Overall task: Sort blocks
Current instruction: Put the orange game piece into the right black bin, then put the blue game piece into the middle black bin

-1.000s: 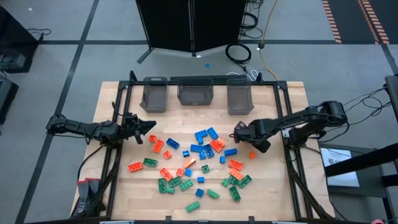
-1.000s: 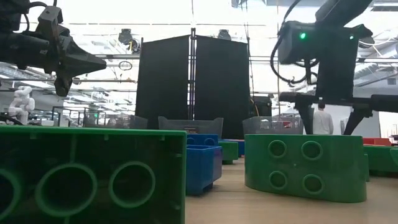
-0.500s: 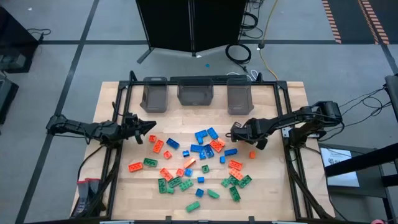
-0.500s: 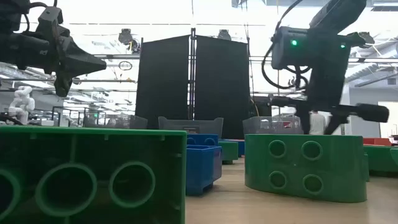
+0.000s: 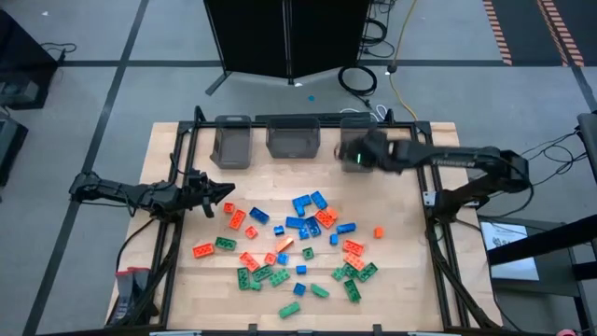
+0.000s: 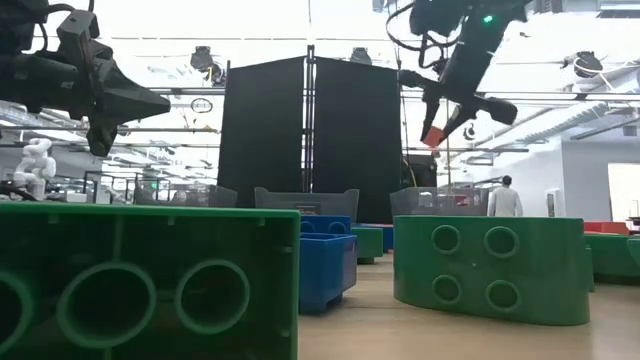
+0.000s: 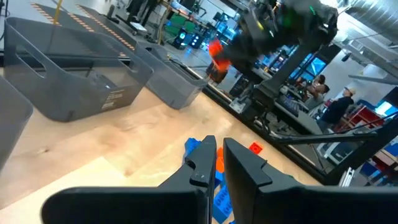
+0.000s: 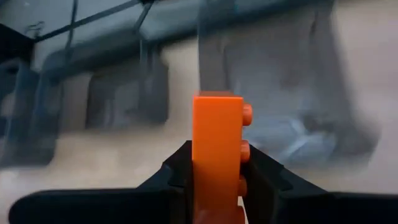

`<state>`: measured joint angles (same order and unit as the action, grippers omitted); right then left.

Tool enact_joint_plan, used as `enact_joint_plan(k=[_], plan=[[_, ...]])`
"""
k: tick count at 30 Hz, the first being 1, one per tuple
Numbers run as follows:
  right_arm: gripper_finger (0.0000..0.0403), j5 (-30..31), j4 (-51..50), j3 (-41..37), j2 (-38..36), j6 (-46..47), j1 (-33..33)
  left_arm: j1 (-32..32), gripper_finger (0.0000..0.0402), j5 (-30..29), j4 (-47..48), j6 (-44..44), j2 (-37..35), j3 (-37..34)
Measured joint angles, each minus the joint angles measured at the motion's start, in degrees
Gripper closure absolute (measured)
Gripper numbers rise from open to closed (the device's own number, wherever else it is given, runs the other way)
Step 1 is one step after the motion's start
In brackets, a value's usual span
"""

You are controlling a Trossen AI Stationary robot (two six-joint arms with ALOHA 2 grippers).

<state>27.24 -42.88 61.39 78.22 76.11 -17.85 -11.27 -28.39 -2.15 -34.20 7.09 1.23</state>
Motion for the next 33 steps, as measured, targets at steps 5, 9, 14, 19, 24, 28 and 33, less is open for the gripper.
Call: enact_joint_plan(k=[5,9,14,19,24,28,33], plan=[[0.0326,-7.4,1.3,3.2,3.0,-17.9,-12.8,0.0,0.0368,0.1,0.0,0.0,0.0,0.0],[0.0326,-14.0,1.2,3.6,8.0,-26.1,-18.6,0.0,0.0368,-0.1,0.1,0.0,0.0,0.0],[0.0326,-18.6,1.4,3.6,12.1,-35.8,-20.6,0.0,0.0368,-0.4,0.1,-2.3,0.0,0.0],[0.0237,-18.5,2.3,3.6,12.4,-43.7,-21.1,0.0,0.0368,-0.6,0.1,-3.1,0.0,0.0],[0.0126,-18.3,2.0,3.6,11.4,-48.9,-21.2,0.0,0.0368,-2.1,0.1,-3.0,0.0,0.0],[0.0100,-24.3,0.3,6.5,11.3,-54.1,-20.8,0.0,0.0368,-3.5,0.1,-3.0,0.0,0.0],[0.0105,-43.6,-3.3,12.4,10.1,-62.5,-12.6,0.0,0.0368,-3.6,0.1,-2.9,0.0,0.0]])
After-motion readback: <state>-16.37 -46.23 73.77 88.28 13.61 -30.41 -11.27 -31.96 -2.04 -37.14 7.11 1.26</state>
